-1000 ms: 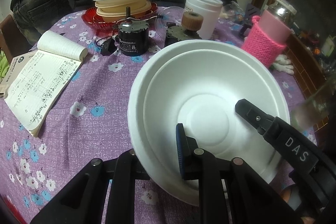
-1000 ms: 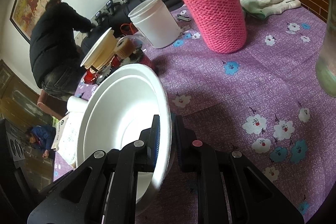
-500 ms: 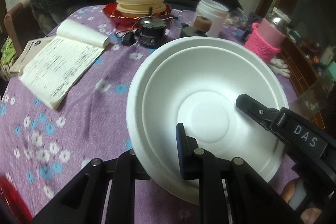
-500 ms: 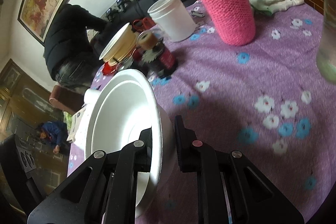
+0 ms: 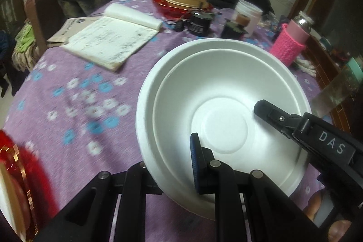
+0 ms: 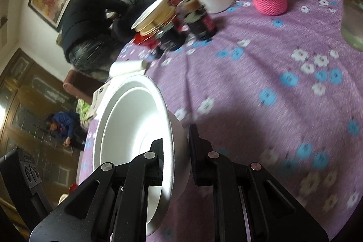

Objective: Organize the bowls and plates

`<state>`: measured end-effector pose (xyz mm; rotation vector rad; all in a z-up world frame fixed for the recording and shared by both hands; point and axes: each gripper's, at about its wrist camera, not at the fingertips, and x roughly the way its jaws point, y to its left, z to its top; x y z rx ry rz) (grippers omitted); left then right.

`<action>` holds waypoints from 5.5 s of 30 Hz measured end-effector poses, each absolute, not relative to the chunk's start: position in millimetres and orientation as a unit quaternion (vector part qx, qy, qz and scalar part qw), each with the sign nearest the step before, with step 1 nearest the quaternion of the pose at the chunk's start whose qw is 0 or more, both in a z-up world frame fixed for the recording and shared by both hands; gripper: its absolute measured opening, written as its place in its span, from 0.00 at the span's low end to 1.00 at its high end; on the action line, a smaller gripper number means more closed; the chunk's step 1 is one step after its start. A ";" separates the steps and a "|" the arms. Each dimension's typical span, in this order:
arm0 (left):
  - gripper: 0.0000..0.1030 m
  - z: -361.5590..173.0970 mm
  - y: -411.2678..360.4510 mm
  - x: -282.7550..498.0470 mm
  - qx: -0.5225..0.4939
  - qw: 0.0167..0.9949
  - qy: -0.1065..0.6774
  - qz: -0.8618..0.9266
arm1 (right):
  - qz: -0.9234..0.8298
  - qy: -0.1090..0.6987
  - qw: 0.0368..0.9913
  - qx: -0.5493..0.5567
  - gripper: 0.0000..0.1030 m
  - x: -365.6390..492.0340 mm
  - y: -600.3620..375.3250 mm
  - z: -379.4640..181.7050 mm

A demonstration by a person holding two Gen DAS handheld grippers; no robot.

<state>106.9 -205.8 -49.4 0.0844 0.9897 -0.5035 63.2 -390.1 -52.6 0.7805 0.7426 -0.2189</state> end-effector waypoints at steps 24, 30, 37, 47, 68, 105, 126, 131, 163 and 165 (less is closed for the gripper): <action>0.16 24.4 6.3 39.5 -0.058 0.912 0.382 -0.138 | 0.070 0.321 0.914 0.236 0.13 46.6 -178.2 35.4; 0.16 17.8 45.7 34.9 -0.074 0.916 0.382 -0.100 | 0.111 0.336 0.911 0.213 0.13 55.5 -131.9 32.4; 0.16 -0.9 84.2 49.1 -0.102 0.910 0.397 -0.053 | 0.137 0.374 0.902 0.168 0.13 75.4 -78.5 9.2; 0.16 -19.7 99.5 67.3 -0.111 0.900 0.419 -0.043 | 0.128 0.408 0.895 0.128 0.13 96.9 -47.2 -24.4; 0.31 -16.9 113.8 68.8 -0.096 0.903 0.419 -0.023 | 0.048 0.342 0.938 0.010 0.51 91.9 -49.6 -13.9; 0.99 -41.2 -217.0 53.9 0.106 0.888 0.364 -0.260 | -0.280 0.349 0.886 0.119 0.52 -7.2 -386.0 -37.1; 1.00 -121.9 -295.8 106.4 0.126 0.859 0.430 -0.248 | -0.346 0.424 0.823 0.156 0.81 -0.7 -462.6 -97.4; 0.99 -122.8 -296.2 107.4 0.124 0.858 0.431 -0.249 | -0.344 0.422 0.823 0.163 0.82 -1.9 -462.9 -98.3; 0.99 -17.3 -176.7 45.8 0.113 0.932 0.310 -0.147 | -0.184 0.225 0.952 0.096 0.84 -30.0 -335.1 -12.0; 0.99 -4.3 -150.7 38.2 0.101 0.940 0.301 -0.125 | -0.150 0.211 0.961 0.100 0.84 -30.0 -312.1 -0.1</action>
